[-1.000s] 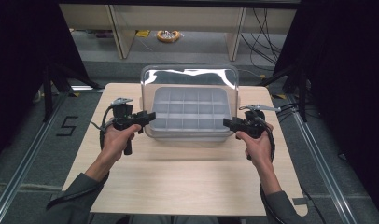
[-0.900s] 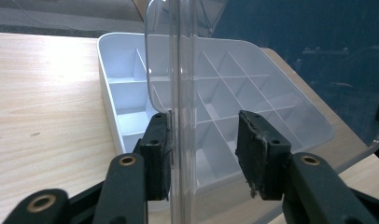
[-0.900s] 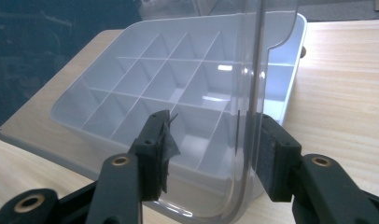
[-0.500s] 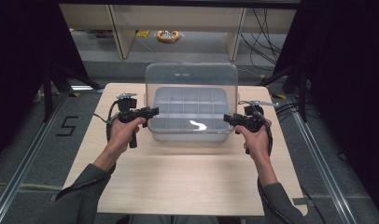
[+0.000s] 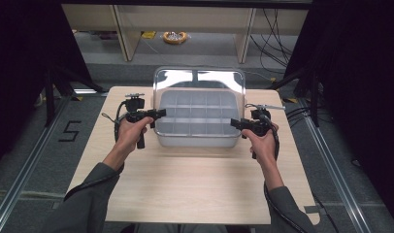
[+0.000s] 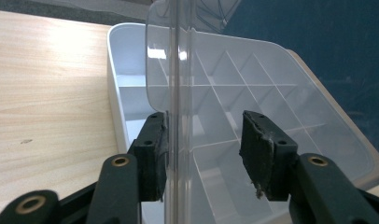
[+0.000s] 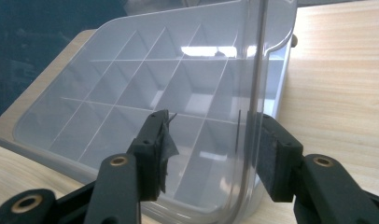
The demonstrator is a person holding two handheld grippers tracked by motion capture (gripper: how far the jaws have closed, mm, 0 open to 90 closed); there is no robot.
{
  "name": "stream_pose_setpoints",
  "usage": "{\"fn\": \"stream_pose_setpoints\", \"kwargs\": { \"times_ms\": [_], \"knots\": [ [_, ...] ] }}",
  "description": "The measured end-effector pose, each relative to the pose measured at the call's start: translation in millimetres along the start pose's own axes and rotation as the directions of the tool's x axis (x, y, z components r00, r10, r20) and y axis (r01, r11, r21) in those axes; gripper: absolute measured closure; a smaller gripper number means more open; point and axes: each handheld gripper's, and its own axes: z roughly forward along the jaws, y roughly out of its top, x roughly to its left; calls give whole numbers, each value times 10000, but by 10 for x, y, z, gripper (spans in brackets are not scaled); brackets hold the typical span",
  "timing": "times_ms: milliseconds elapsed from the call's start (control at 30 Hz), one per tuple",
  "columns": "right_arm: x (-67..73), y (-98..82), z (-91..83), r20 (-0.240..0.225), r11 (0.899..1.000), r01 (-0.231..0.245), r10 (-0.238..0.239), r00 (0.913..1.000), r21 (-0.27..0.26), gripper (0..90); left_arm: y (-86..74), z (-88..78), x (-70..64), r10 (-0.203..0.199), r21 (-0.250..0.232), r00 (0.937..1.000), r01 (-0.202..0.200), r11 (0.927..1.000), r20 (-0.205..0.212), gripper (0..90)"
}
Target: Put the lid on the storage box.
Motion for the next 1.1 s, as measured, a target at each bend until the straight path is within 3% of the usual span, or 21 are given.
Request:
{"fn": "stream_pose_setpoints", "kwargs": {
  "times_ms": [33,167,233,267,300,333,533,667,700,767,833,867,900,933,967,1000,1033,1067,1100],
  "knots": [
    [-35,5,19,27,9992,391,-391,9992,-47,512,3,8,18,67,110,10000,-67,9999,-45,519],
    [-55,14,64,70,9994,357,-357,9993,-19,509,0,79,38,-246,162,9997,246,9996,-42,515],
    [-59,14,84,40,10000,46,-46,10000,-25,507,8,119,62,-284,275,9996,286,9992,-66,513],
    [-33,11,91,62,9992,-398,398,9992,33,507,8,119,62,-284,275,9996,286,9992,-66,512],
    [-92,17,112,99,9997,204,-203,9997,-99,505,7,157,63,-471,130,9988,473,9988,-108,511],
    [-79,15,108,-11,10000,-62,62,10000,-26,504,7,171,67,-502,141,9986,504,9986,-134,509],
    [-121,-4,171,86,9999,40,-39,10000,-99,494,-17,206,81,-564,144,9982,567,9983,-216,507],
    [-86,-3,192,260,9994,-349,347,9991,50,486,-26,244,92,-598,171,9976,605,9980,-362,500],
    [-119,3,203,289,9999,111,-110,9995,-19,484,-31,258,93,-646,140,9971,652,9978,-411,498],
    [-124,8,226,296,9995,315,-312,9991,-92,479,-42,272,111,-612,240,9970,624,9978,-470,492],
    [-111,4,233,344,10000,58,-61,9994,79,474,-55,303,110,-824,113,9953,831,9965,-518,489],
    [-80,-4,245,538,9994,-312,304,9981,139,471,-61,311,115,-839,119,9950,846,9963,-538,489],
    [-112,-5,262,482,10000,76,-76,9988,0,469,-68,313,125,-751,190,9955,763,9969,-584,488],
    [-112,-10,276,567,10000,85,-84,9984,-19,466,-74,324,127,-780,165,9952,791,9967,-598,487],
    [-65,-15,261,534,9983,-557,545,9971,194,463,-77,334,131,-757,147,9954,767,9969,-593,487],
    [-117,-15,294,663,9999,150,-149,9977,-12,458,-83,341,131,-752,142,9952,762,9970,-622,485],
    [-110,-16,302,778,9999,171,-172,9968,29,459,-87,345,130,-765,128,9949,775,9969,-651,484],
    [-126,-15,306,1052,9967,807,-805,9912,23,464,-93,351,126,-672,175,9949,687,9975,-753,486],
    [-110,-10,308,979,9982,596,-603,9934,97,462,-100,364,129,-678,121,9946,690,9975,-785,477]
  ]
}}
